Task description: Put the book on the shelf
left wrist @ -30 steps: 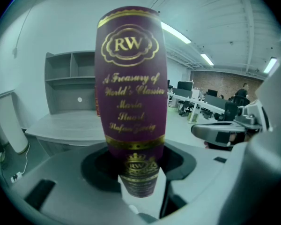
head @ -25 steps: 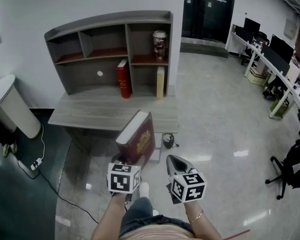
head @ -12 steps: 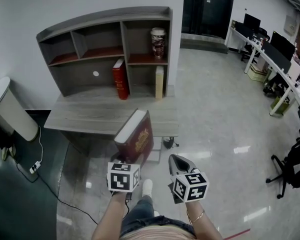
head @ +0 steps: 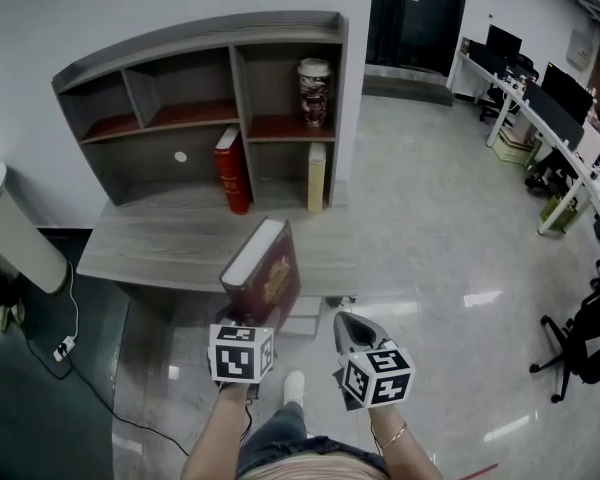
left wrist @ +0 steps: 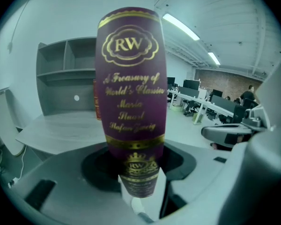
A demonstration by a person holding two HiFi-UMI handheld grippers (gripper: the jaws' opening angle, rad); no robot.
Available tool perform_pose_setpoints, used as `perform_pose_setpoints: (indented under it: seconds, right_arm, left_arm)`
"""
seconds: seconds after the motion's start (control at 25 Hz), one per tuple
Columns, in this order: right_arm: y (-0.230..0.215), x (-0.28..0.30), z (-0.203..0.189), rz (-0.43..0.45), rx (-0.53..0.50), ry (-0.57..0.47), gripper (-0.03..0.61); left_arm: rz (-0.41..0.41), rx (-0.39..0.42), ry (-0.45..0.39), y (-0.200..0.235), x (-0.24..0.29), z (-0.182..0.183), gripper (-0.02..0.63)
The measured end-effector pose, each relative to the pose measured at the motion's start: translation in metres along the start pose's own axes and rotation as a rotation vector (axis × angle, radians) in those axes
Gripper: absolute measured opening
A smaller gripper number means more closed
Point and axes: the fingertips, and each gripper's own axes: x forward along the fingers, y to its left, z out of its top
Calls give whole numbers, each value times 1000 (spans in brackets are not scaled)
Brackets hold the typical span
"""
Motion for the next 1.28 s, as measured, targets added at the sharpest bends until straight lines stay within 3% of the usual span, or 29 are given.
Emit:
perform_pose_setpoints:
  seconds: [0.52,1.28]
  right_arm:
    - [-24,74,46,-18,9,-10,9]
    - [-45,175,81,-39,-16,26,9]
  left_arm:
    - [6,8,2,42,61,56,221]
    - [-10,-6,41,91,146,96,221]
